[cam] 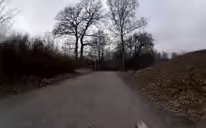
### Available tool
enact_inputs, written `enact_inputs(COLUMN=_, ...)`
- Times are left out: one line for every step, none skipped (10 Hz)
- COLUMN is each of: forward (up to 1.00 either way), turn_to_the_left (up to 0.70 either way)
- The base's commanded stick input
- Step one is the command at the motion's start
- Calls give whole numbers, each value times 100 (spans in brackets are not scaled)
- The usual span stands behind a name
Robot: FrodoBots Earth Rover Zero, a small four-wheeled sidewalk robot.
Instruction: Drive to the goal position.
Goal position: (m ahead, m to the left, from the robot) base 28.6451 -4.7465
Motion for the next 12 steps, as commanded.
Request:
enact_inputs(forward=100, turn_to_the_left=0)
enact_inputs(forward=100, turn_to_the_left=-1)
enact_inputs(forward=100, turn_to_the_left=-12)
enact_inputs(forward=100, turn_to_the_left=-25)
enact_inputs(forward=100, turn_to_the_left=-40)
enact_inputs(forward=100, turn_to_the_left=-40)
enact_inputs(forward=100, turn_to_the_left=-40)
enact_inputs(forward=100, turn_to_the_left=-40)
enact_inputs(forward=100, turn_to_the_left=-40)
enact_inputs(forward=100, turn_to_the_left=-38)
enact_inputs(forward=100, turn_to_the_left=-27)
enact_inputs(forward=100, turn_to_the_left=0)
